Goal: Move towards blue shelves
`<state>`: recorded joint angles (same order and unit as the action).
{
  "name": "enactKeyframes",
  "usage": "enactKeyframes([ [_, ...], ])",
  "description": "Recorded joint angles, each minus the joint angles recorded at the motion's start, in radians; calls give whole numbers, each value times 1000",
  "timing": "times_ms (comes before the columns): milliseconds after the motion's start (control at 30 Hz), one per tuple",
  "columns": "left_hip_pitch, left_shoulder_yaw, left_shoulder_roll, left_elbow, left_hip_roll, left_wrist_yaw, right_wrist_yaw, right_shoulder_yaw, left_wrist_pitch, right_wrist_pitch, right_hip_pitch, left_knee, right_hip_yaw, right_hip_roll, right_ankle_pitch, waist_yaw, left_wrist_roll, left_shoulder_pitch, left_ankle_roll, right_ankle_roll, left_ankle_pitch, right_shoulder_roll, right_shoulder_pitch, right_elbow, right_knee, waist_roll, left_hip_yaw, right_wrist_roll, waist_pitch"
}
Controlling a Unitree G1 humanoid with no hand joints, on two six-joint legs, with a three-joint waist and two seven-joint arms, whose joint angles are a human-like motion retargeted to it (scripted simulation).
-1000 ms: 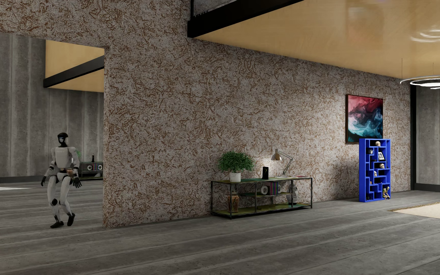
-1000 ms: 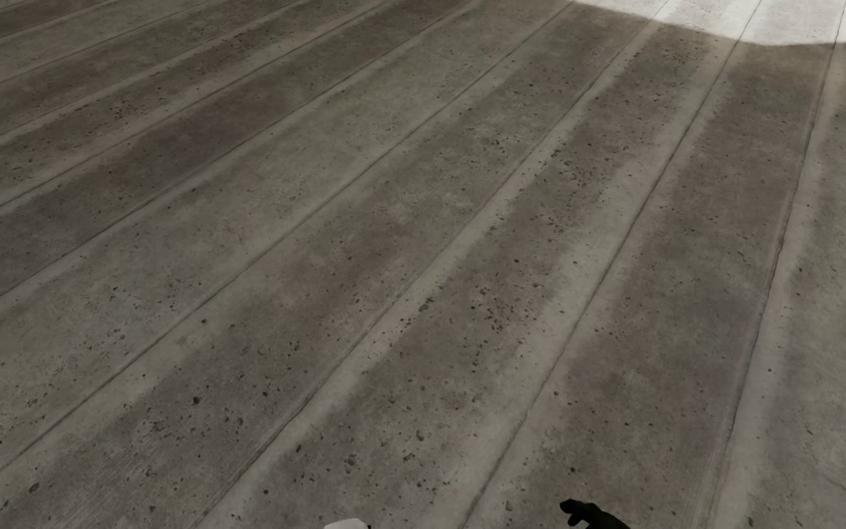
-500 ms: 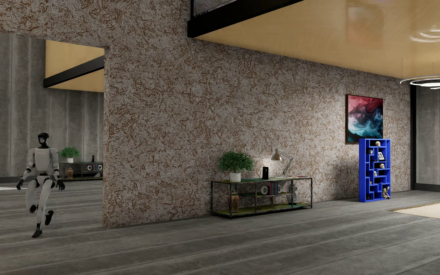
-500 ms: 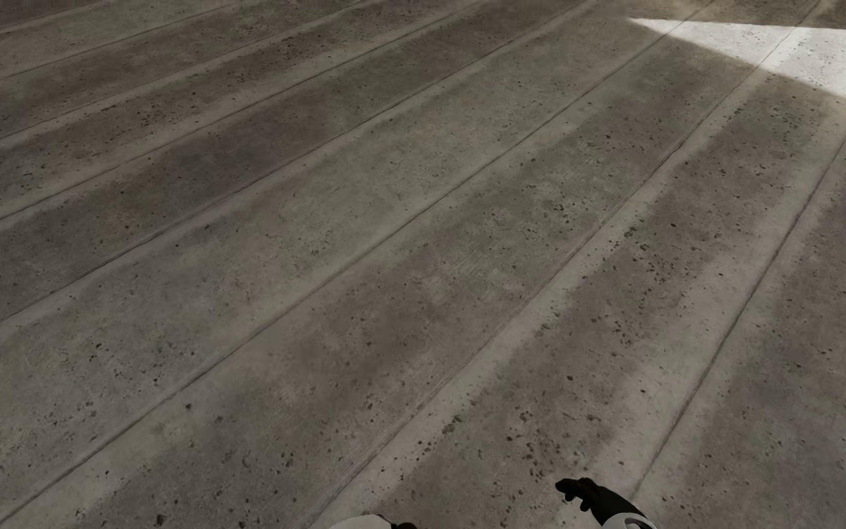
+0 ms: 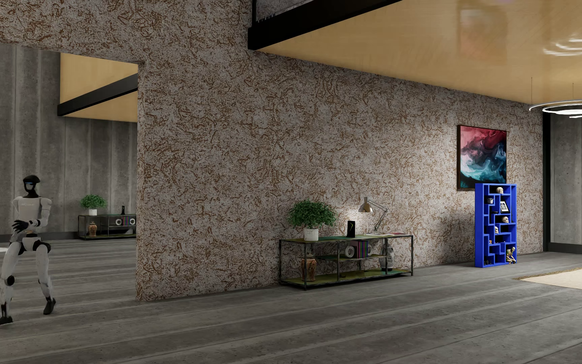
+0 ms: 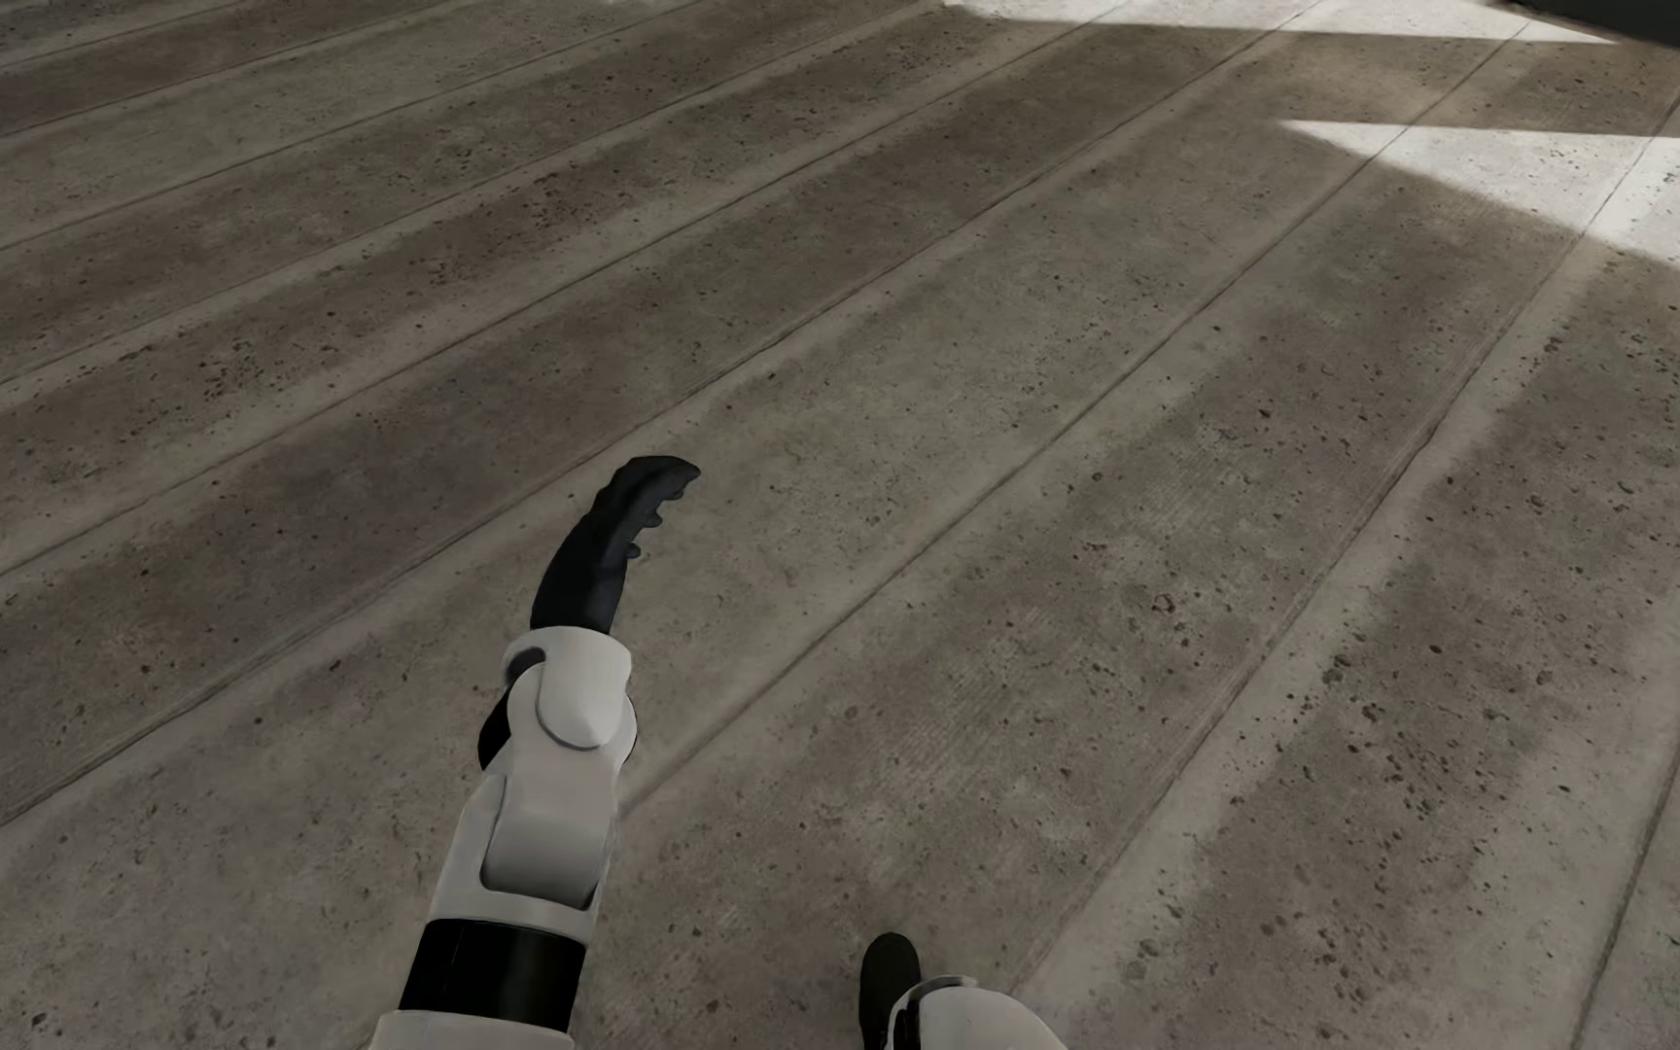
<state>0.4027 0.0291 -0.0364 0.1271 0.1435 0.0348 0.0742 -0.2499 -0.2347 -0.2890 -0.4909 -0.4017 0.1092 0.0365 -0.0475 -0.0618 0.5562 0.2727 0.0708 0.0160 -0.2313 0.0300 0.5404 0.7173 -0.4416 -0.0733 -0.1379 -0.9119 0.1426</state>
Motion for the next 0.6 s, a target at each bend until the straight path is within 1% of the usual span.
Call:
enactKeyframes([
  [33,-12,59,-67,33,-34,-16,-38,-41,-22,5,11,-103,32,6,-17,-8,208,2,-8,75,98,-35,-3,-39,-71,14,-6,31,-1],
  [67,-61,111,-117,71,-70,-31,-79,-74,-31,15,11,-273,59,12,54,-14,461,-4,-39,93,190,-65,-16,-65,-163,31,-19,76,2],
  [100,-144,165,-165,128,-136,-81,-104,-88,-38,10,27,-488,84,13,124,-16,752,-21,-154,89,279,-85,-48,-65,-220,50,-45,109,6],
  [133,-246,202,-178,185,-196,-132,-112,-72,-22,-12,60,-686,105,10,183,-11,983,-47,-170,84,370,-84,-97,-42,-247,72,-41,102,10],
  [167,-353,186,-152,236,-255,-158,-100,-39,0,-42,105,-835,119,3,225,-2,1082,-95,-121,75,342,-67,-161,-3,-249,94,-40,72,13],
  [200,-461,119,-100,288,-292,-176,-71,1,-7,-69,155,-934,120,-5,256,13,1057,-159,-112,65,273,-45,-234,36,-235,113,-34,35,15],
  [233,-560,16,-36,345,-323,-171,-38,50,-35,-74,208,-979,113,-14,278,33,935,-225,-90,54,247,-26,-309,61,-206,128,-37,-2,16],
  [267,-654,-94,14,416,-348,-166,-17,94,-80,-55,262,-977,102,-25,294,55,784,-286,-71,44,252,-14,-383,66,-167,138,-45,-22,17],
  [300,-739,-188,35,498,-366,-172,-9,140,-136,-26,313,-931,89,-38,312,78,660,-342,-65,35,238,-6,-453,59,-131,145,-54,-32,17],
  [333,-809,-247,44,570,-392,-177,-17,188,-194,8,360,-840,73,-49,331,98,580,-399,-50,26,219,2,-525,47,-96,150,-77,-43,16],
  [367,-863,-244,32,637,-420,-189,-29,234,-228,39,403,-704,57,-57,352,114,577,-466,-37,16,215,13,-594,26,-66,153,-114,-46,16],
  [400,-890,-187,8,687,-450,-200,-64,273,-239,78,443,-522,45,-68,372,125,635,-542,-26,7,216,21,-659,-3,-39,156,-172,-37,16],
  [433,-896,-110,-12,714,-456,-210,-115,303,-216,110,489,-297,37,-77,392,133,713,-623,-37,-3,248,31,-716,-31,-4,159,-230,-24,16],
  [467,-885,-53,-26,724,-426,-223,-173,321,-169,142,536,-32,36,-85,409,137,777,-699,-75,-15,270,41,-758,-62,33,162,-264,-2,16],
  [500,-896,-35,-30,725,-374,-238,-211,331,-116,159,590,170,42,-91,424,143,811,-763,-121,-29,245,51,-782,-94,71,161,-216,18,17],
  [533,-916,-61,-24,723,-331,-272,-231,324,-78,168,648,271,59,-93,440,147,804,-811,-141,-44,206,56,-788,-131,102,158,-144,48,18],
  [567,-926,-103,-19,723,-324,-332,-244,303,-64,182,705,243,90,-96,455,144,786,-839,-106,-47,209,59,-774,-167,118,157,-193,94,19],
  [600,-926,-132,-16,724,-322,-396,-239,282,-53,176,754,167,120,-91,453,145,785,-847,-47,-69,249,62,-743,-192,112,151,-230,130,21],
])
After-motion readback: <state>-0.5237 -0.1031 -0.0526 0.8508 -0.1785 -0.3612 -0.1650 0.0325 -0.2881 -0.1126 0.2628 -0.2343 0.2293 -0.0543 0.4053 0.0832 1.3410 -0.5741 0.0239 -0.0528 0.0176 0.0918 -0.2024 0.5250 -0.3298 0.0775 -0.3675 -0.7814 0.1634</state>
